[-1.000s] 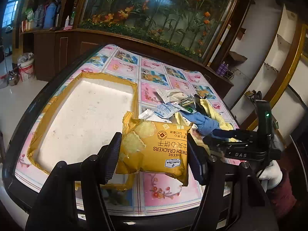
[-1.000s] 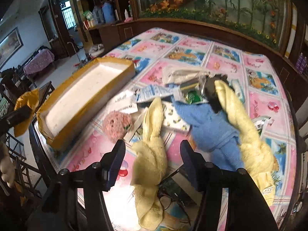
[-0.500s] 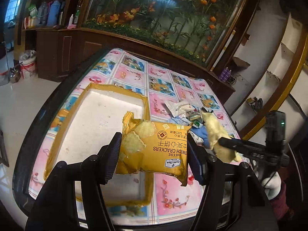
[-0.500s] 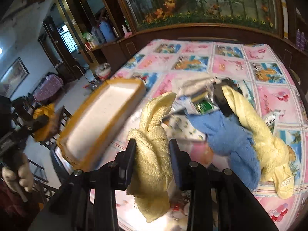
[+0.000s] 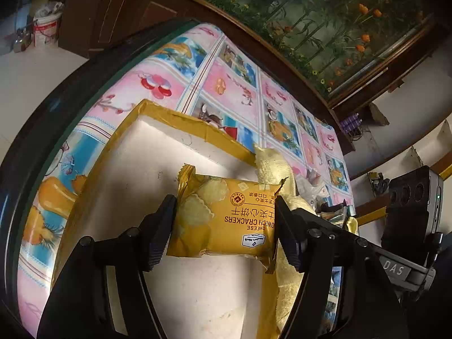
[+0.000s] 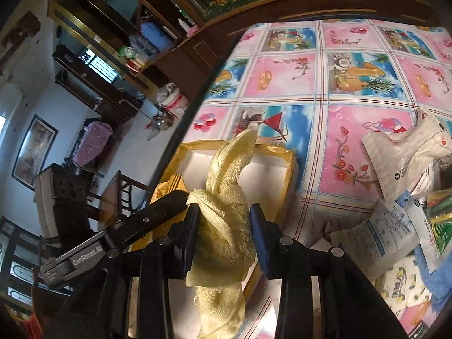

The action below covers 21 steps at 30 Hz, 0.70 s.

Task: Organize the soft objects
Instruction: 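Carry the cracker packet into the box with the left gripper while the right gripper carries a yellow towel there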

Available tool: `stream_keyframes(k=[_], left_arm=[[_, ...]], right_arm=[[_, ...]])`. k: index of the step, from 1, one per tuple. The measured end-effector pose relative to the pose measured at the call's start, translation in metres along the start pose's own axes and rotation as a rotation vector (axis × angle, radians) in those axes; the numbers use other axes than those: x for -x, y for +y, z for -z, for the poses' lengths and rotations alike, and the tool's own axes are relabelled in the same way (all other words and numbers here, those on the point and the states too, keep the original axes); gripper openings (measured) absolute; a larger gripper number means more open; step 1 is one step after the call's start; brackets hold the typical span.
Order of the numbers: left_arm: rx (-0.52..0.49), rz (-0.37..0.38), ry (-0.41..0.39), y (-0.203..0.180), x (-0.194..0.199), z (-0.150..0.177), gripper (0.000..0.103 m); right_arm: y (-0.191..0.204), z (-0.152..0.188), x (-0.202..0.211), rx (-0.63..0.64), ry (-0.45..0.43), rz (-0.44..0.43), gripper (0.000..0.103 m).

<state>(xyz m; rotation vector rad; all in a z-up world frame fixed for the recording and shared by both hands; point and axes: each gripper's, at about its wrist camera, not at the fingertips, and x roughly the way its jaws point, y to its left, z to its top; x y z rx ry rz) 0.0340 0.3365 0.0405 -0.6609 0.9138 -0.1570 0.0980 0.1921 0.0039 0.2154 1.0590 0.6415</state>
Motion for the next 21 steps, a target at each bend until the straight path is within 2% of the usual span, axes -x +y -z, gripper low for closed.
stream_keyframes(k=[4, 8, 13, 18, 21], left_arm=[[0.030, 0.019, 0.009, 0.011, -0.007, 0.000, 0.069], [0.013, -0.017, 0.006, 0.011, -0.006, 0.002, 0.069], [-0.018, -0.003, 0.004, 0.002, -0.007, -0.003, 0.069], [0.050, 0.079, 0.076, 0.005, -0.022, -0.012, 0.069], [0.086, 0.122, 0.074, 0.009, -0.022, -0.015, 0.069]], right_arm=[[-0.001, -0.005, -0.014, 0.060, -0.001, 0.065, 0.039], [-0.004, -0.001, 0.003, 0.080, -0.042, 0.063, 0.040], [-0.017, 0.015, 0.031, 0.068, -0.073, 0.051, 0.040], [-0.024, 0.035, 0.065, 0.109, -0.115, 0.073, 0.040], [-0.022, 0.042, 0.079, 0.152, -0.136, 0.069, 0.040]])
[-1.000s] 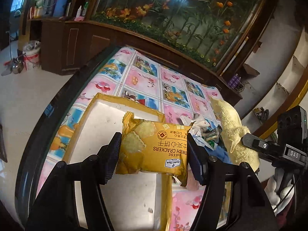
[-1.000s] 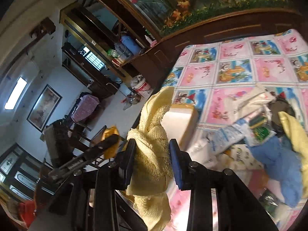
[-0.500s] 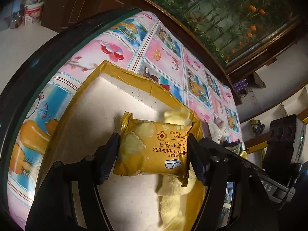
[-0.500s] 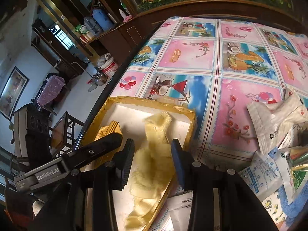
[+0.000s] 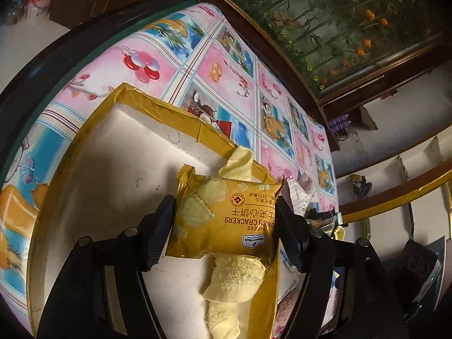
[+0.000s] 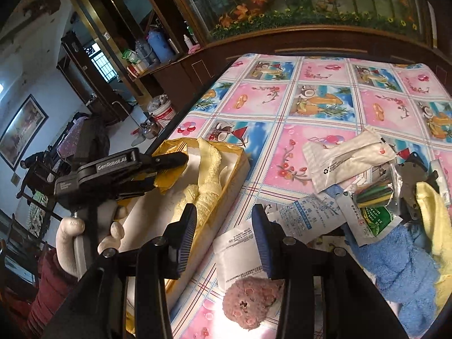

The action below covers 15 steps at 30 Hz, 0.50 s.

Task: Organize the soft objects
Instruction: 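Carry the cracker packet into the box with the left gripper while the right gripper carries a yellow towel there, then release the cracker packet and yellow towel into the box with both grippers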

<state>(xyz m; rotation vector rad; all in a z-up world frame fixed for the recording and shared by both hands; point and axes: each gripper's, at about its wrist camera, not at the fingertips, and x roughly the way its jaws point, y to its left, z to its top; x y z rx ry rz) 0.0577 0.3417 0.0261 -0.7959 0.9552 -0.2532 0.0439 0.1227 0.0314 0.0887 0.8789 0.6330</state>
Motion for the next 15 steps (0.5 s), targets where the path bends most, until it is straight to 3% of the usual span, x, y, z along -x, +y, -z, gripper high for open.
stream_keyframes(k=[8, 11, 15], left_arm=[[0.025, -0.002, -0.078, -0.014, 0.031, 0.012, 0.069], [0.055, 0.038, -0.097, -0.018, 0.043, 0.017, 0.071], [0.065, 0.048, -0.095, -0.018, 0.057, 0.022, 0.074]], right_arm=[[0.046, -0.010, -0.026, 0.102, 0.007, -0.070, 0.040], [0.065, -0.019, -0.052, 0.097, 0.033, -0.141, 0.040], [0.069, -0.032, -0.078, 0.024, 0.017, -0.130, 0.042]])
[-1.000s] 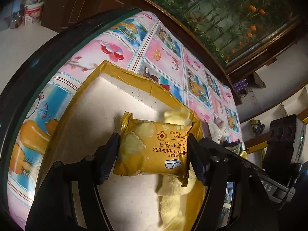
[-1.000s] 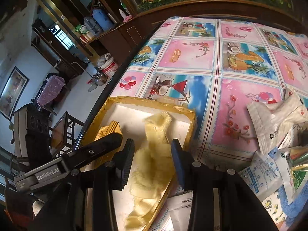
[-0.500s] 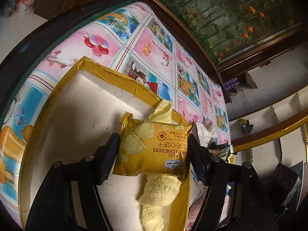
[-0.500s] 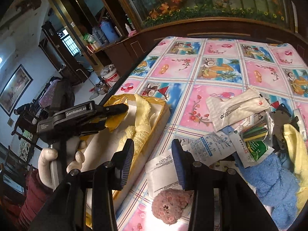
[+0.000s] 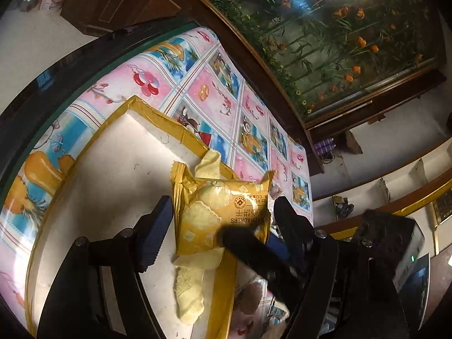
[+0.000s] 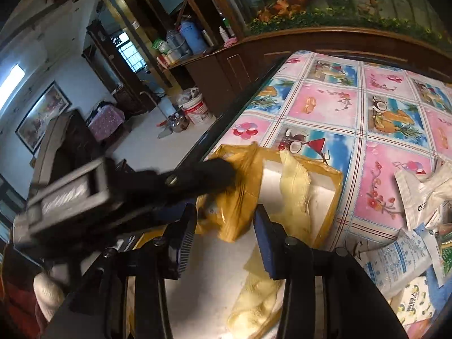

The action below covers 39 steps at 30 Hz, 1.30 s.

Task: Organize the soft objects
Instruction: 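Release the cracker packet and yellow towel into the box with both grippers, then grasp the pink plush ball with the left gripper while the right gripper grasps the clear snack packet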

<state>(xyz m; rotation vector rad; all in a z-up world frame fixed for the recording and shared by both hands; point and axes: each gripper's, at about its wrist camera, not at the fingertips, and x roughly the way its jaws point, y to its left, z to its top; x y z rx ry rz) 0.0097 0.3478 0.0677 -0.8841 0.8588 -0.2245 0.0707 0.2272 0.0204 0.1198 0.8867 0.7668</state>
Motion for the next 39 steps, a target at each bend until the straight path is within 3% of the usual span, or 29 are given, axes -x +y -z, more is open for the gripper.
stream_keyframes(k=[4, 10, 14, 16, 22, 25, 29, 32, 34, 35, 39], left_arm=[[0.027, 0.013, -0.017, 0.013, 0.018, -0.001, 0.075], [-0.046, -0.071, -0.021, 0.010, 0.029, 0.013, 0.075], [-0.213, -0.106, -0.038, -0.023, 0.033, 0.044, 0.075], [-0.313, -0.112, -0.036, -0.044, 0.028, 0.063, 0.075], [-0.517, -0.149, 0.081, -0.098, -0.025, 0.130, 0.075], [-0.579, -0.232, 0.103, -0.111, -0.057, 0.156, 0.075], [-0.696, -0.418, 0.084, -0.115, -0.097, 0.177, 0.075], [-0.736, -0.476, 0.122, -0.112, -0.119, 0.186, 0.075], [-0.776, -0.510, 0.091, -0.113, -0.120, 0.191, 0.052], [-0.768, -0.475, 0.098, -0.113, -0.117, 0.191, 0.036], [-0.750, -0.411, 0.093, -0.113, -0.104, 0.194, 0.034]], right_arm=[[-0.020, -0.007, -0.019, -0.094, 0.049, 0.029, 0.043], [-0.021, -0.001, 0.019, -0.049, 0.002, 0.039, 0.043], [-0.043, 0.020, 0.074, -0.007, -0.071, 0.124, 0.044], [-0.060, 0.037, 0.104, 0.004, -0.103, 0.197, 0.050], [-0.117, 0.088, 0.157, -0.077, -0.101, 0.302, 0.052], [-0.136, 0.107, 0.175, -0.120, -0.105, 0.303, 0.052], [-0.150, 0.129, 0.196, -0.140, -0.115, 0.298, 0.052], [-0.160, 0.139, 0.206, -0.153, -0.126, 0.296, 0.052], [-0.169, 0.144, 0.212, -0.168, -0.134, 0.301, 0.052], [-0.174, 0.147, 0.216, -0.177, -0.138, 0.308, 0.052], [-0.192, 0.158, 0.231, -0.214, -0.147, 0.343, 0.052]])
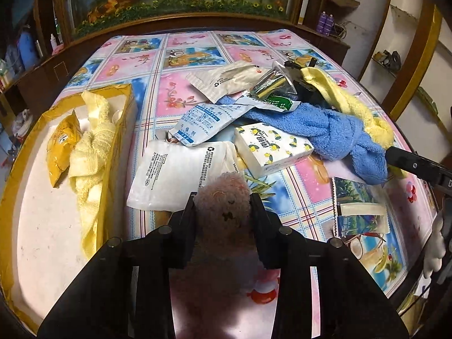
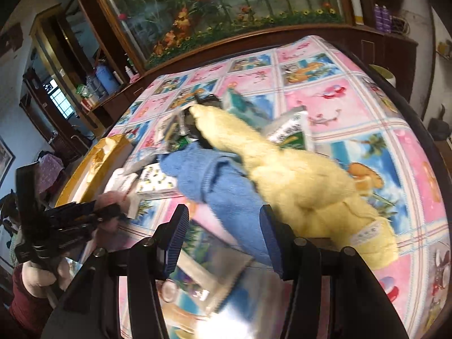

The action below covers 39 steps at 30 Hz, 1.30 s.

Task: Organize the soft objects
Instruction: 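Grasp the pink plush ball with the left gripper while the right gripper grasps the clear snack packet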

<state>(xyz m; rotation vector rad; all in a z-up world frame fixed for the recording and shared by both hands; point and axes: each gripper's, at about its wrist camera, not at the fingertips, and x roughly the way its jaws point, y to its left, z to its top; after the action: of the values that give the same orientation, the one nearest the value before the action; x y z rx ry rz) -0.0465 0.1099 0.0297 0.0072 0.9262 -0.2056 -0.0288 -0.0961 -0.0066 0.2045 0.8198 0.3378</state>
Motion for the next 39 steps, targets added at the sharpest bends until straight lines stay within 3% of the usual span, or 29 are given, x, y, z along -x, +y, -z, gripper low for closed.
stream_keyframes(k=[5, 8, 13, 14, 15, 18, 20, 21, 22, 24, 26, 28, 33, 35, 37, 39], left_arm=[[-0.016, 0.059, -0.024, -0.007, 0.021, 0.013, 0.034], [-0.033, 0.073, -0.021, -0.012, 0.025, 0.017, 0.035], [-0.037, 0.066, 0.062, -0.019, -0.005, 0.022, 0.040], [-0.042, 0.054, 0.043, -0.022, -0.007, 0.023, 0.042], [-0.051, 0.038, 0.036, -0.025, -0.007, 0.023, 0.054], [-0.050, 0.038, 0.032, -0.030, -0.008, 0.023, 0.059], [-0.042, 0.048, 0.028, -0.029, -0.008, 0.023, 0.058], [-0.029, 0.063, 0.023, -0.027, -0.007, 0.023, 0.045], [-0.020, 0.070, 0.019, -0.024, -0.007, 0.023, 0.037], [-0.002, 0.090, 0.013, -0.020, -0.007, 0.022, 0.034], [0.009, 0.103, 0.009, -0.017, -0.006, 0.022, 0.034], [0.022, 0.111, 0.007, -0.016, -0.006, 0.023, 0.034], [0.028, 0.112, 0.005, -0.016, -0.006, 0.022, 0.034], [0.025, 0.109, 0.003, -0.015, -0.006, 0.023, 0.034], [0.037, 0.120, 0.000, -0.014, -0.006, 0.023, 0.034], [0.066, 0.134, -0.007, -0.010, -0.006, 0.023, 0.032]], right_arm=[[-0.015, 0.005, 0.004, -0.028, 0.013, -0.012, 0.052], [-0.008, 0.013, 0.000, 0.004, 0.064, -0.023, 0.052], [0.008, 0.024, -0.015, -0.016, 0.135, -0.038, 0.056], [0.012, 0.025, -0.017, -0.019, 0.134, -0.041, 0.057], [0.016, 0.026, -0.019, -0.016, 0.135, -0.042, 0.059], [0.028, 0.026, -0.018, 0.021, 0.148, -0.004, 0.060], [0.036, 0.027, -0.001, 0.067, 0.118, 0.002, 0.060], [0.043, 0.026, 0.010, 0.111, 0.092, 0.001, 0.060], [0.052, 0.026, 0.019, 0.168, 0.069, -0.003, 0.065], [0.069, 0.027, 0.023, 0.288, 0.085, -0.039, 0.082], [0.084, 0.028, 0.007, 0.408, 0.140, -0.058, 0.082], [0.088, 0.027, -0.019, 0.506, 0.197, 0.001, 0.082], [0.082, 0.034, -0.061, 0.562, 0.318, 0.013, 0.083], [0.086, 0.036, -0.061, 0.584, 0.306, 0.009, 0.082], [0.086, 0.039, -0.056, 0.562, 0.295, 0.015, 0.072], [0.088, 0.045, -0.051, 0.552, 0.286, 0.025, 0.068]])
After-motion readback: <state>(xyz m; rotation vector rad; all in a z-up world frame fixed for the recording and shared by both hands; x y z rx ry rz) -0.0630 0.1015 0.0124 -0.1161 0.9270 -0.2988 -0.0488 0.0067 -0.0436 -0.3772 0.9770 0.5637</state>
